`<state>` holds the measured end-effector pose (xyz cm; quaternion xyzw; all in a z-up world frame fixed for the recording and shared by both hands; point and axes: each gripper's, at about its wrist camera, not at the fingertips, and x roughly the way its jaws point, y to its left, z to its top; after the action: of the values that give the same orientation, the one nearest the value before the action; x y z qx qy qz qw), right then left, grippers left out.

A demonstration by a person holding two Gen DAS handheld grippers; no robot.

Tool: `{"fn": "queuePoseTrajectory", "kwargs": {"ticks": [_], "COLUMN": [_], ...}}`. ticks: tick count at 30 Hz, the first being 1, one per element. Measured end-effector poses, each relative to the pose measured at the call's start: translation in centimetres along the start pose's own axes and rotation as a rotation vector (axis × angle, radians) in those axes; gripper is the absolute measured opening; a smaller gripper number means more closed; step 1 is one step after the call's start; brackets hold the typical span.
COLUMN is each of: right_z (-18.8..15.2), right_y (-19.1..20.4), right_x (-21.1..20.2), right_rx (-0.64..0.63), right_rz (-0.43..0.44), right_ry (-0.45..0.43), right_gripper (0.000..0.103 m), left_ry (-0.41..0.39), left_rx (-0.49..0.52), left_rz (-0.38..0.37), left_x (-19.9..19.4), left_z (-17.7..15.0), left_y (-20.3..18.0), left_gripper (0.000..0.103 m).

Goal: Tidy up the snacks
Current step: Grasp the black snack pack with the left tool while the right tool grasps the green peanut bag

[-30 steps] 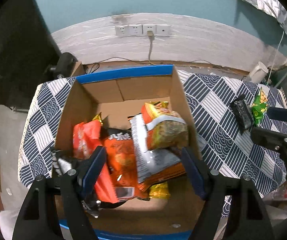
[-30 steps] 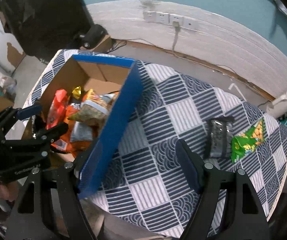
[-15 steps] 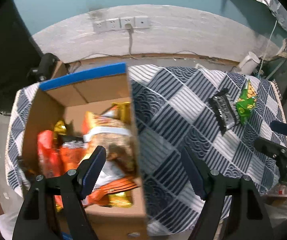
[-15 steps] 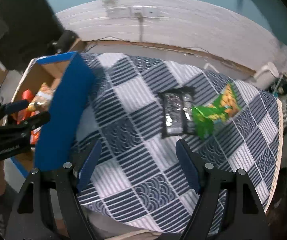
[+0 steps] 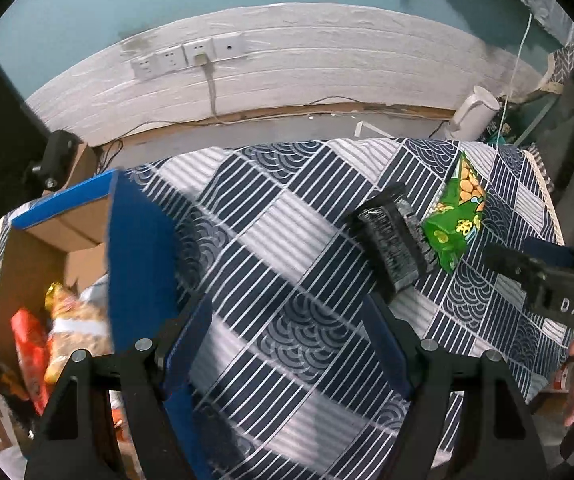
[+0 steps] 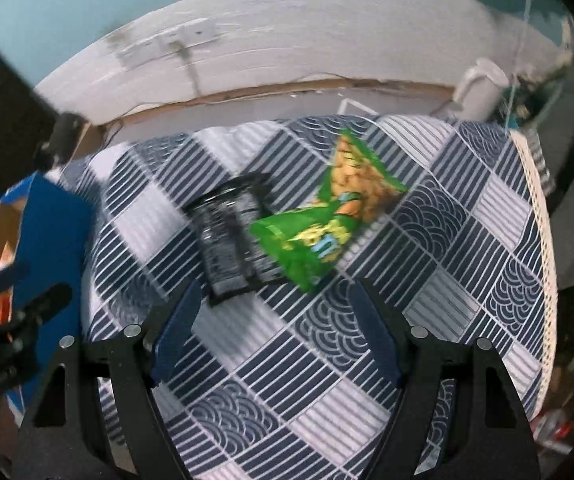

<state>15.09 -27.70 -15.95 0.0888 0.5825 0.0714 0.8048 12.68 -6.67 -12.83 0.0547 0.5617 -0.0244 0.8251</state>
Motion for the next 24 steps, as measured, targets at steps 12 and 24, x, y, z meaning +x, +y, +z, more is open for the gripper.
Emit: {"fn": "queuePoseTrajectory", "kwargs": {"ticks": [12, 24], "right_z": [3.2, 4.2], "right_y": [-3.9, -4.5], "right_x": [4.9, 9.4], "right_rx": [0.185, 0.228], "right_rz": [0.049, 0.035], "right_ry": [0.041, 0.116], "right_gripper": [0.077, 0.077], "left_ry": [0.067, 0.13], "left_rx": [-0.052, -0.16], "left_rz": [-0.035, -0.054], "left_x": [5.7, 9.6], "left_z": [3.3, 5.3], "left_y": [-3.3, -2.8], "left_gripper": [0.079, 0.079]}}
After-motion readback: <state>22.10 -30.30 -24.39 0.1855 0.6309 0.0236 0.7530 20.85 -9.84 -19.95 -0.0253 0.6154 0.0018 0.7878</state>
